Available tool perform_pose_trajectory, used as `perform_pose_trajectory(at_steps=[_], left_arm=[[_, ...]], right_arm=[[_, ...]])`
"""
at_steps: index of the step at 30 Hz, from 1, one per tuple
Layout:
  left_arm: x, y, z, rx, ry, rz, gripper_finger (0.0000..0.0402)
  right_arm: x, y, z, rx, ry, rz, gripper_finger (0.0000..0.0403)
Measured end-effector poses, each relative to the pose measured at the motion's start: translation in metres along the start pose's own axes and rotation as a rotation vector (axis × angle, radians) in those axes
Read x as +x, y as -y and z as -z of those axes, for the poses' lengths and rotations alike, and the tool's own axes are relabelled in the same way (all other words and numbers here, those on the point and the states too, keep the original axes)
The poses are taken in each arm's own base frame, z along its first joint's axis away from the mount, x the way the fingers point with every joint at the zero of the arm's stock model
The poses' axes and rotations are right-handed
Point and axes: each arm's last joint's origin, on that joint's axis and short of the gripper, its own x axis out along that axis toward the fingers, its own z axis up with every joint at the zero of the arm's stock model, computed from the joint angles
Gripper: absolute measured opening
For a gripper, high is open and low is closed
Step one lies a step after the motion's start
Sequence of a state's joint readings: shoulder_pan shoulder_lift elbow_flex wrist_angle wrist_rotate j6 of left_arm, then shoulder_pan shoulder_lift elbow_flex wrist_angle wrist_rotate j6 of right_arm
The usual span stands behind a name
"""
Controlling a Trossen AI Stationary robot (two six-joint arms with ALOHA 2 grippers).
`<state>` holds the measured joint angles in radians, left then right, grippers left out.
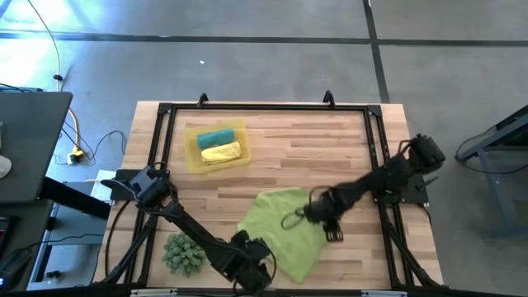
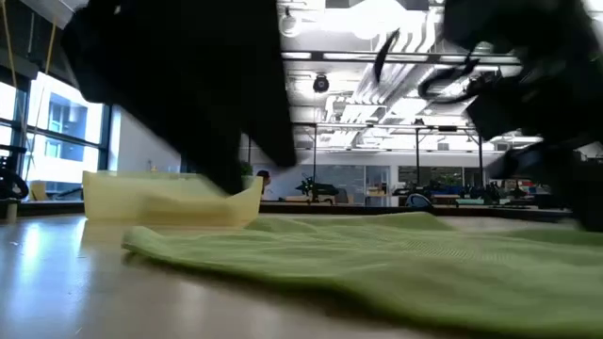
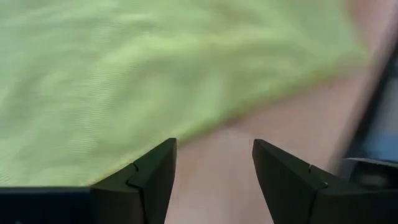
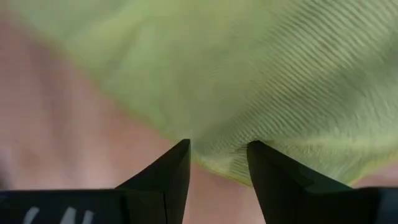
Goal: Roll microfiber towels into tight, uniform cylinder then place into a basket
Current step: Roll the green microfiber towel
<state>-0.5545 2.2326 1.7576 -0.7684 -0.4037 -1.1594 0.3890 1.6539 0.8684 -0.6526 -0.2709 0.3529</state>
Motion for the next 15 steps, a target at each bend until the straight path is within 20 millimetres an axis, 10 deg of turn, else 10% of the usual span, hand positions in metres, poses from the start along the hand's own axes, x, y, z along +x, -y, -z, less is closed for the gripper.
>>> perform_pose_trajectory(at_steps=[7, 15], left_arm=[[0.005, -0.025, -0.011, 0.028, -0.011, -0.202, 0.0202], [0.012, -0.027, -0.026, 0.072, -0.020, -0.154, 0.0202]], right_arm=[[0.001, -0.056, -0.004, -0.149, 0.177, -0.122, 0.0151], [-0.040, -0.057, -0.017, -0.495, 0.392, 0.344, 0.0151]])
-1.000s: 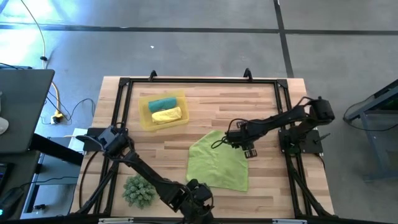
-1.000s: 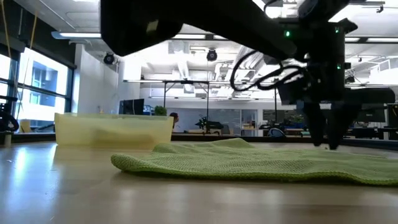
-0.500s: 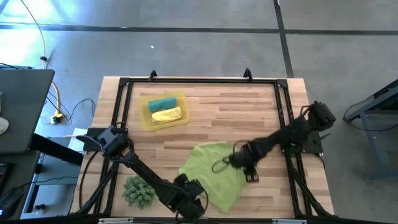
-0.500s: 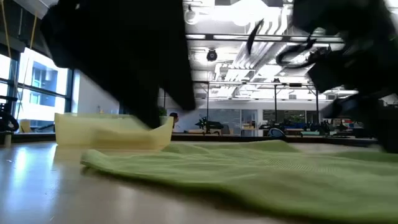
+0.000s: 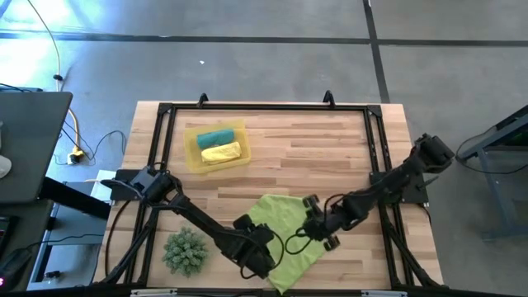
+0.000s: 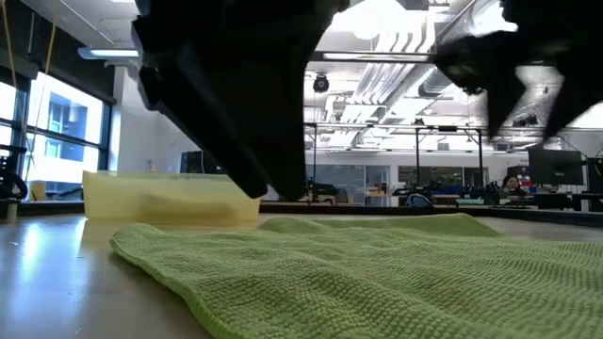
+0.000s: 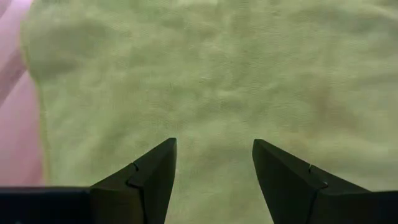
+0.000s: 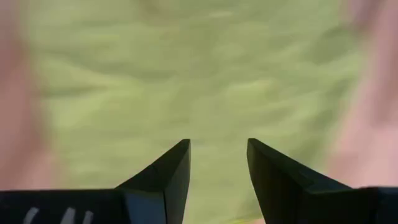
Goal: Roll microfiber towels into tight, uniform cylinder then place into a basket
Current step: Roll the green microfiber towel
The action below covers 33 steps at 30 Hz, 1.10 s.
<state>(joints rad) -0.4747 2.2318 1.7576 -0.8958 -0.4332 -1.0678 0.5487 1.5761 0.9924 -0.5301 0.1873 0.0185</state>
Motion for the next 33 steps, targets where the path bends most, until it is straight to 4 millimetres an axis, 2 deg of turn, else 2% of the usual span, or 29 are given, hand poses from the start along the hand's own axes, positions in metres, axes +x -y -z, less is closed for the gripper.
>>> perform_pose_trajectory(at_steps=[2, 4, 8, 14, 17, 22, 25, 29, 33], left_arm=[[-0.001, 0.003, 0.000, -0.031, -0.006, 0.031, 0.0202], [-0.003, 0.007, 0.003, -0.066, -0.024, 0.070, 0.0202], [-0.011, 0.021, 0.017, -0.128, -0.064, 0.165, 0.0202], [-0.033, 0.039, 0.049, -0.122, -0.114, 0.262, 0.0202], [-0.041, 0.038, 0.047, -0.151, -0.073, 0.260, 0.0202], [-0.045, 0.036, 0.042, -0.170, -0.027, 0.252, 0.0202], [-0.046, 0.036, 0.042, -0.165, -0.027, 0.254, 0.0202], [-0.046, 0.036, 0.042, -0.165, -0.027, 0.254, 0.0202], [-0.045, 0.035, 0.042, -0.156, -0.026, 0.248, 0.0202]], right_arm=[[0.002, 0.010, 0.000, -0.081, -0.001, 0.095, 0.0151], [0.011, 0.022, 0.002, -0.090, 0.003, 0.121, 0.0151], [0.034, 0.041, 0.016, -0.073, -0.015, 0.053, 0.0151], [0.050, 0.061, 0.016, -0.103, 0.120, 0.025, 0.0151], [0.060, 0.072, 0.018, -0.104, 0.142, 0.023, 0.0151], [0.085, 0.092, 0.029, -0.042, 0.097, -0.015, 0.0151], [0.092, 0.102, 0.033, -0.011, 0.096, -0.024, 0.0151], [0.093, 0.117, 0.039, 0.081, 0.079, -0.010, 0.0151], [0.091, 0.140, 0.053, 0.273, 0.019, 0.064, 0.0151]])
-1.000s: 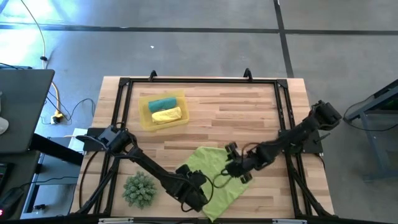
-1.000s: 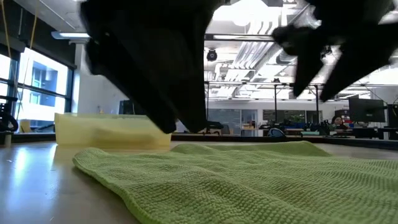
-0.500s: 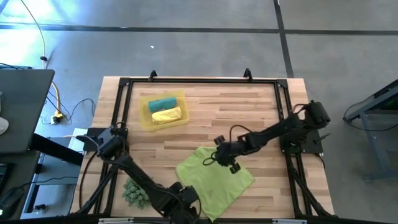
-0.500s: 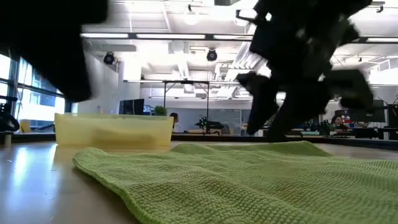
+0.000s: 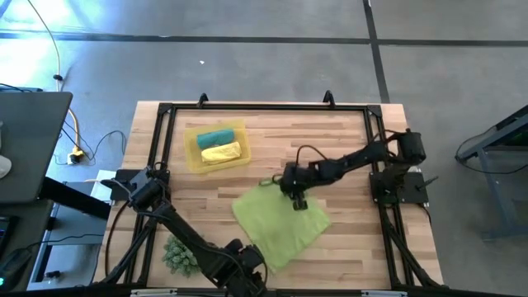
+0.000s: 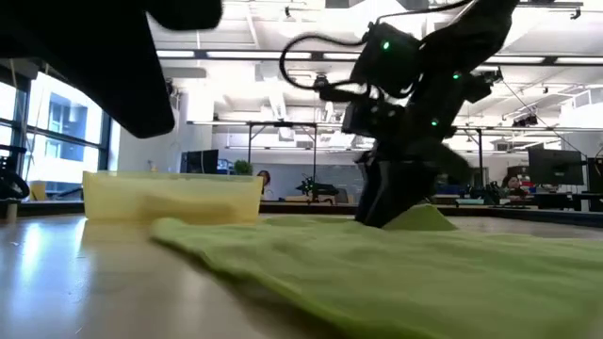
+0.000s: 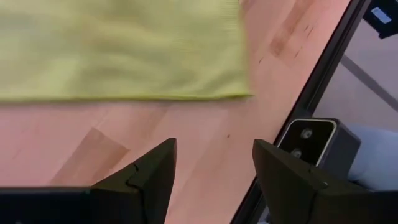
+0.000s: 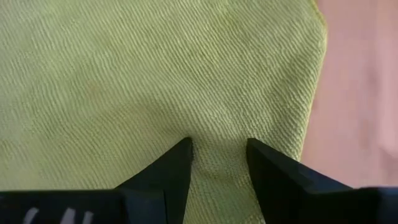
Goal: Roll microfiber towels into tight, uniform cylinder then place into a basket
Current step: Roll the green microfiber towel
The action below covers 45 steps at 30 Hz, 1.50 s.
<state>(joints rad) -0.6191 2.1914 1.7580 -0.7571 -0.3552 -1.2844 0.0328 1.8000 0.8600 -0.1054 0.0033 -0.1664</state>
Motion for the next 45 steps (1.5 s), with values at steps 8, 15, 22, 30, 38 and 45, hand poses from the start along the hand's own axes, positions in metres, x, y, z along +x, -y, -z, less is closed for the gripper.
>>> perform_pose_trajectory(at_steps=[8, 15, 22, 30, 38, 45], left_arm=[[0.004, -0.005, -0.011, 0.118, 0.052, -0.038, 0.0202], [0.012, -0.014, -0.034, 0.369, 0.060, -0.077, 0.0202], [0.019, -0.033, -0.053, 0.639, -0.012, -0.187, 0.0202], [0.033, -0.056, -0.055, 0.916, -0.183, -0.223, 0.0202], [0.051, -0.077, -0.057, 0.960, -0.260, -0.226, 0.0202], [0.055, -0.080, -0.060, 1.019, -0.280, -0.164, 0.0202]], right_arm=[[-0.012, 0.034, 0.021, 0.318, -0.152, 0.032, 0.0150], [-0.081, 0.022, 0.008, 0.258, -0.034, 0.022, 0.0150], [-0.129, -0.027, 0.038, 0.184, 0.114, -0.053, 0.0150], [-0.117, -0.086, 0.086, 0.147, 0.407, -0.100, 0.0151], [-0.103, -0.117, 0.096, -0.012, 0.361, -0.068, 0.0151], [-0.092, -0.141, 0.099, -0.062, 0.252, -0.159, 0.0151]])
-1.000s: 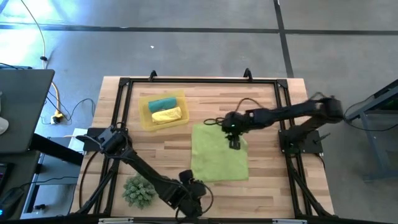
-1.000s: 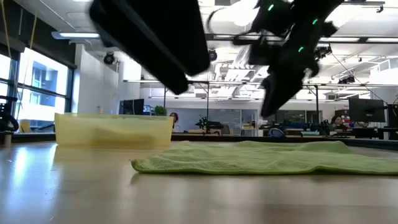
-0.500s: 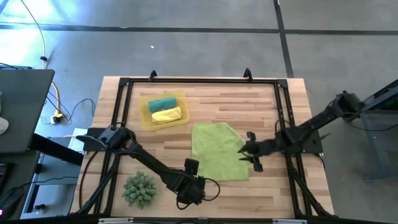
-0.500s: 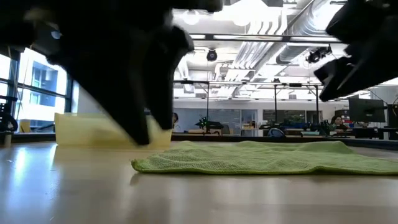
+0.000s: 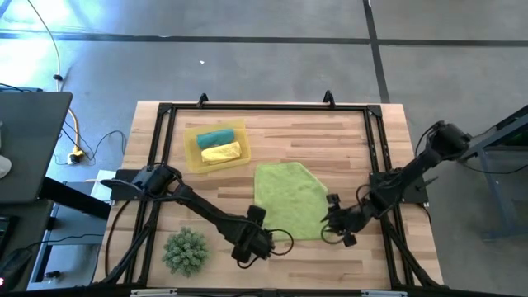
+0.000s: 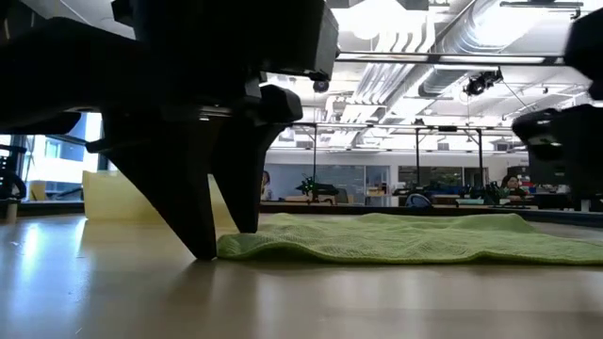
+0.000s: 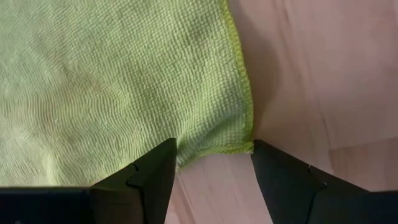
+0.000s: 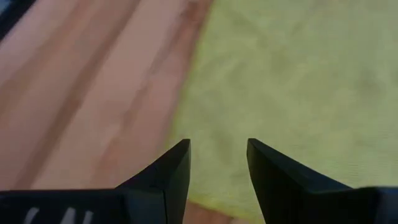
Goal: Roll microfiber towels into tight, uniform cylinder then place into a basket
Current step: Roll the green microfiber towel
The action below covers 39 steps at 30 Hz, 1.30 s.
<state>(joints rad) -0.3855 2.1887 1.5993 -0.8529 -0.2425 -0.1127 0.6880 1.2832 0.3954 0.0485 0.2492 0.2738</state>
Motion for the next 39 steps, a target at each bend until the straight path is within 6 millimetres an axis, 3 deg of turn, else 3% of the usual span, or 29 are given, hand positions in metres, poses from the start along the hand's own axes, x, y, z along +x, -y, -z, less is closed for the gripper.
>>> perform_pose_trajectory(at_steps=[8, 19, 29, 39], left_arm=[[0.000, 0.004, -0.001, 0.046, 0.012, 0.003, 0.0202], [-0.001, 0.015, -0.003, -0.026, 0.049, 0.029, 0.0197], [-0.002, 0.021, -0.003, -0.092, 0.060, 0.044, 0.0122], [-0.001, 0.019, -0.004, -0.250, 0.051, 0.068, 0.0062]], right_arm=[[-0.002, -0.019, -0.006, -0.118, -0.088, -0.046, 0.0152], [0.002, -0.020, -0.002, -0.227, -0.125, -0.078, 0.0183], [0.029, -0.026, 0.007, -0.252, -0.150, -0.055, 0.0183], [0.030, -0.026, 0.009, -0.148, -0.159, -0.014, 0.0175]])
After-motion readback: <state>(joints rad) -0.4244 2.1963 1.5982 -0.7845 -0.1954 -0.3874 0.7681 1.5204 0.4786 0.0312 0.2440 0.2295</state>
